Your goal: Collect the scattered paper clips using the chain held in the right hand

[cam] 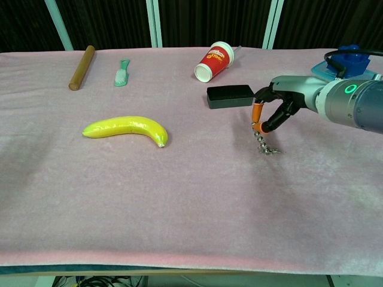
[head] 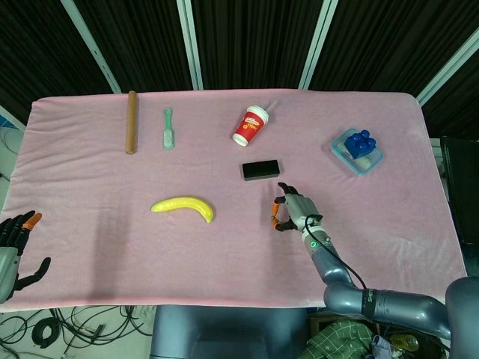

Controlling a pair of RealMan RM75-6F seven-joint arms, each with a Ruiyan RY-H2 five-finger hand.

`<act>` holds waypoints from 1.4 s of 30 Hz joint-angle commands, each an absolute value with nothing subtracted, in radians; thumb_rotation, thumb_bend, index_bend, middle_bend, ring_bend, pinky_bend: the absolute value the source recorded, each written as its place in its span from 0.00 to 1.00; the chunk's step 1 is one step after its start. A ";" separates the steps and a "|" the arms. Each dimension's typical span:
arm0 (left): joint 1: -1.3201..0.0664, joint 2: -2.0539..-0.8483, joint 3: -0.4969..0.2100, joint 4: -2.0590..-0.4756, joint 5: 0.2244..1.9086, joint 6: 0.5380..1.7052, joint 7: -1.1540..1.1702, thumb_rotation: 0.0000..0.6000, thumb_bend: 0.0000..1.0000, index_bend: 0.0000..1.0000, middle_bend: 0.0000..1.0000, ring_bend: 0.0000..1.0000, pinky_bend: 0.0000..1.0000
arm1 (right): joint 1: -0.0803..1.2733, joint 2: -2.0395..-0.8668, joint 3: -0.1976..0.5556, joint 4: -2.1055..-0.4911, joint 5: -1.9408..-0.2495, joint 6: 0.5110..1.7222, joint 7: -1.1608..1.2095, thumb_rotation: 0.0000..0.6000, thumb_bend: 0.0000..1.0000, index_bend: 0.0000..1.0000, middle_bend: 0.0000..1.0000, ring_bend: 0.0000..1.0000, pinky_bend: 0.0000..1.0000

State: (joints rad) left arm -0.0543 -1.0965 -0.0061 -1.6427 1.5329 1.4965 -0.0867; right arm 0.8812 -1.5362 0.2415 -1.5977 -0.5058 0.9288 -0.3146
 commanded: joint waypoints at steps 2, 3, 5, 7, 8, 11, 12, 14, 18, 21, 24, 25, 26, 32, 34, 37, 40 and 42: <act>-0.055 -1.096 -0.006 -1.642 1.533 1.496 -0.088 1.00 0.36 0.10 0.04 0.00 0.00 | 0.888 -1.553 0.248 -1.590 -0.507 0.931 -0.316 1.00 0.42 0.68 0.00 0.00 0.17; -0.055 -1.096 -0.006 -1.642 1.533 1.495 -0.088 1.00 0.36 0.10 0.04 0.00 0.00 | 0.890 -1.556 0.247 -1.589 -0.509 0.931 -0.319 1.00 0.42 0.68 0.00 0.00 0.17; -0.055 -1.096 -0.006 -1.641 1.533 1.495 -0.088 1.00 0.36 0.10 0.04 0.00 0.00 | 0.893 -1.562 0.244 -1.589 -0.509 0.933 -0.327 1.00 0.42 0.68 0.00 0.00 0.17; -0.055 -1.097 -0.006 -1.640 1.533 1.495 -0.089 1.00 0.36 0.10 0.04 0.00 0.00 | 0.896 -1.566 0.241 -1.590 -0.506 0.931 -0.335 1.00 0.42 0.68 0.00 0.00 0.17; -0.056 -1.098 -0.007 -1.639 1.534 1.495 -0.089 1.00 0.36 0.10 0.04 0.00 0.00 | 0.897 -1.568 0.238 -1.590 -0.504 0.930 -0.339 1.00 0.41 0.68 0.00 0.00 0.17; -0.056 -1.097 -0.006 -1.641 1.534 1.496 -0.088 1.00 0.36 0.10 0.04 0.00 0.00 | 0.901 -1.579 0.231 -1.585 -0.497 0.925 -0.348 1.00 0.41 0.62 0.00 0.00 0.17; -0.056 -1.097 -0.006 -1.640 1.534 1.496 -0.088 1.00 0.36 0.10 0.04 0.00 0.00 | 0.902 -1.584 0.228 -1.583 -0.496 0.922 -0.351 1.00 0.40 0.59 0.00 0.00 0.17; -0.055 -1.097 -0.006 -1.640 1.534 1.496 -0.089 1.00 0.36 0.10 0.04 0.00 0.00 | 0.905 -1.590 0.225 -1.578 -0.496 0.920 -0.357 1.00 0.38 0.51 0.00 0.00 0.17; -0.055 -1.097 -0.006 -1.639 1.534 1.496 -0.089 1.00 0.36 0.10 0.04 0.00 0.00 | 0.908 -1.598 0.224 -1.574 -0.498 0.921 -0.362 1.00 0.32 0.34 0.00 0.00 0.17; -0.055 -1.097 -0.006 -1.639 1.534 1.496 -0.089 1.00 0.36 0.10 0.04 0.00 0.00 | 0.907 -1.599 0.223 -1.575 -0.502 0.921 -0.364 1.00 0.27 0.25 0.00 0.00 0.17; -0.056 -1.097 -0.006 -1.638 1.534 1.495 -0.088 1.00 0.36 0.10 0.04 0.00 0.00 | 0.906 -1.591 0.217 -1.582 -0.508 0.918 -0.370 1.00 0.23 0.19 0.00 0.00 0.17; -0.055 -1.097 -0.006 -1.638 1.534 1.496 -0.089 1.00 0.36 0.10 0.04 0.00 0.00 | 0.904 -1.586 0.217 -1.588 -0.510 0.918 -0.370 1.00 0.22 0.18 0.00 0.00 0.17; -0.055 -1.098 -0.006 -1.637 1.534 1.496 -0.089 1.00 0.36 0.10 0.04 0.00 0.00 | 0.902 -1.581 0.218 -1.594 -0.514 0.920 -0.367 1.00 0.22 0.17 0.00 0.00 0.17; -0.055 -1.098 -0.006 -1.637 1.534 1.497 -0.088 1.00 0.36 0.10 0.04 0.00 0.00 | 0.866 -1.512 0.226 -1.665 -0.593 0.988 -0.352 1.00 0.20 0.15 0.00 0.00 0.17; -0.055 -1.098 -0.007 -1.636 1.534 1.498 -0.088 1.00 0.36 0.10 0.04 0.00 0.00 | 0.848 -1.479 0.222 -1.696 -0.622 1.017 -0.352 1.00 0.20 0.14 0.00 0.00 0.17; -0.054 -1.099 -0.007 -1.634 1.535 1.500 -0.088 1.00 0.36 0.10 0.04 0.00 0.00 | 0.815 -1.424 0.214 -1.745 -0.666 1.063 -0.348 1.00 0.20 0.13 0.00 0.00 0.17; -0.054 -1.100 -0.007 -1.633 1.536 1.502 -0.088 1.00 0.36 0.10 0.04 0.00 0.00 | 0.744 -1.334 0.189 -1.822 -0.754 1.145 -0.323 1.00 0.20 0.12 0.00 0.00 0.17; -0.053 -1.101 -0.008 -1.633 1.537 1.504 -0.087 1.00 0.36 0.10 0.04 0.00 0.00 | 0.687 -1.279 0.158 -1.868 -0.844 1.198 -0.290 1.00 0.20 0.11 0.00 0.00 0.17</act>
State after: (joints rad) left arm -0.0534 -1.1009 -0.0077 -1.6334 1.5370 1.5045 -0.0864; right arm 0.7601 -1.3553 0.1949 -1.8002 -0.7448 1.1244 -0.3277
